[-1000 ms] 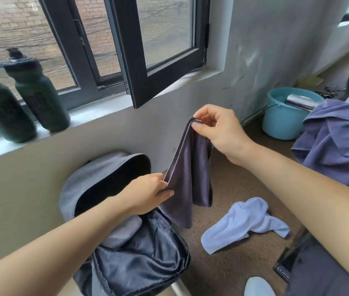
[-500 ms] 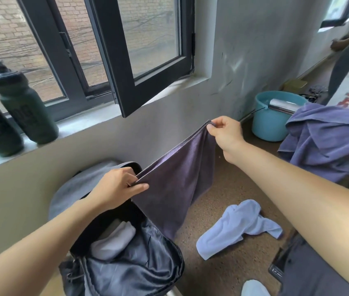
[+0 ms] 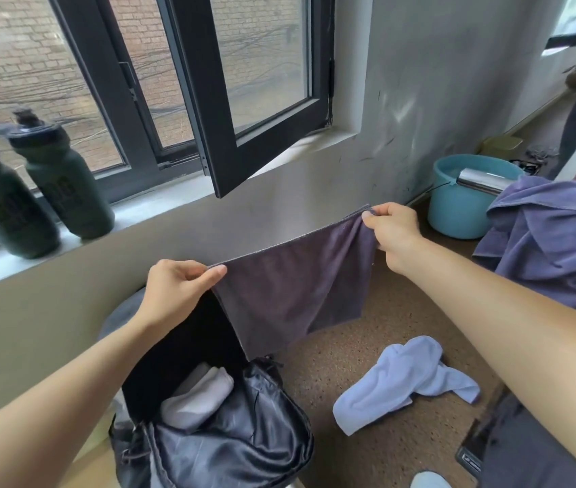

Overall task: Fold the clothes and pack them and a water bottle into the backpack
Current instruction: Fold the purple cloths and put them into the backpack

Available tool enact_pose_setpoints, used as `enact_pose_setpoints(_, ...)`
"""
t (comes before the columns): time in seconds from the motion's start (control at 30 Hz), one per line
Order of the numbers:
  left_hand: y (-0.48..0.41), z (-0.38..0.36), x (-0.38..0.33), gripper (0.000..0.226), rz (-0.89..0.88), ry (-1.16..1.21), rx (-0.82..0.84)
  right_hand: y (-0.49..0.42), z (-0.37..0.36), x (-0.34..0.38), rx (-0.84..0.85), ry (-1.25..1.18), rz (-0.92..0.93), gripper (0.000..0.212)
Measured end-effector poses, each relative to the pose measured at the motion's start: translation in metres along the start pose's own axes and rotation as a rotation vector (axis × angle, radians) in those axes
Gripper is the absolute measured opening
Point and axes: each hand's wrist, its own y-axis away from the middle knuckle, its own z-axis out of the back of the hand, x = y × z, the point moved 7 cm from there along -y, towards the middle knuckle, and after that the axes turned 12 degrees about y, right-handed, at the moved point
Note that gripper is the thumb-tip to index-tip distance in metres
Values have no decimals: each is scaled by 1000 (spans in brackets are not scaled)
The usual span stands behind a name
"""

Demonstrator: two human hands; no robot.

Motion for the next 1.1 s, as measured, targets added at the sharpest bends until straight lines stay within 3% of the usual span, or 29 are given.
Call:
enact_pose_setpoints(0.1, -2, 10, 2, 53, 112, 233, -168, 3, -3, 0, 22, 10, -6, 5)
enact_pose_setpoints(0.23, -4, 20, 3, 12, 208, 466, -382, 6, -9, 0, 32, 38, 3, 4)
enact_pose_setpoints(0.33, -6, 25, 4, 19, 223, 432, -440, 8, -12, 2, 38, 66, 26, 8)
enact_pose_setpoints(0.47, -6, 33, 22, 44, 378, 405, -425, 11, -15, 9, 50, 110, 100, 13)
enact_pose_setpoints(0.57, -6, 29, 24, 27, 458, 522, -394, 17, -18, 13, 78, 118, 107, 12)
enact_pose_setpoints(0.67, -5, 16, 11, 28, 499, 630, -324, 34, -22, 20, 140, 73, 91, 14)
enact_pose_setpoints(0.83, 6, -3, -32, 19, 486, 802, -183, 84, -38, 45, 358, -34, 118, 19)
enact_pose_setpoints(1.1, 28, -51, -74, 22, 433, 769, 71, 149, -69, 54, 670, -25, 199, 12)
